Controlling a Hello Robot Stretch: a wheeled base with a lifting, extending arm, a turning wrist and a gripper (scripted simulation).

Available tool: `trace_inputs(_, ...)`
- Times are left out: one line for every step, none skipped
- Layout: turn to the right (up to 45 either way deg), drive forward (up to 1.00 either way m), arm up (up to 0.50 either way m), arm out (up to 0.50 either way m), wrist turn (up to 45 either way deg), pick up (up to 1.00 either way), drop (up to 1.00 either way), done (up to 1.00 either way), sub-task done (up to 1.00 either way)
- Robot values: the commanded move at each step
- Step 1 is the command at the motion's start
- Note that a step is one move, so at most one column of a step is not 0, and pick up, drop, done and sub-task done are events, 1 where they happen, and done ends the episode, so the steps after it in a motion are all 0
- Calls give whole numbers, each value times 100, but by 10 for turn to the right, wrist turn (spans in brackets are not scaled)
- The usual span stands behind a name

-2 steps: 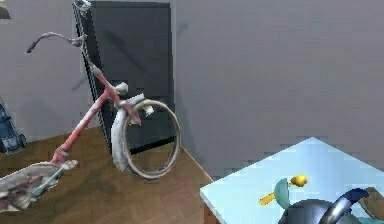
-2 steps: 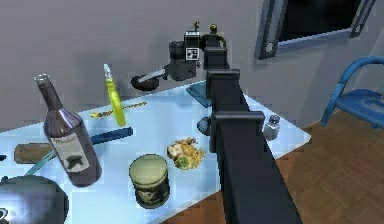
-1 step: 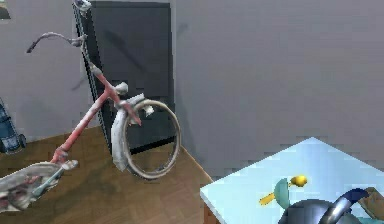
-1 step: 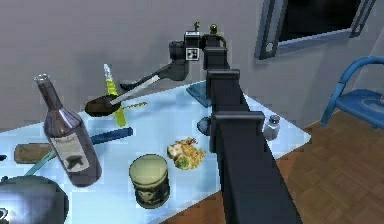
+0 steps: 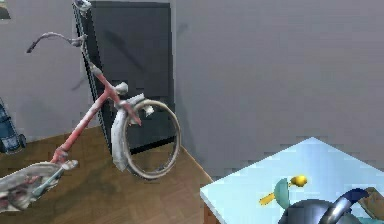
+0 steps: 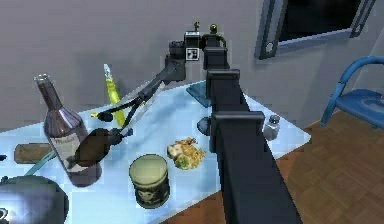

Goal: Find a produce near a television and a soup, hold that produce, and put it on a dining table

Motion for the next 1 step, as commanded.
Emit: trace_inputs(0,0,0,0,-60,0,0,0,0)
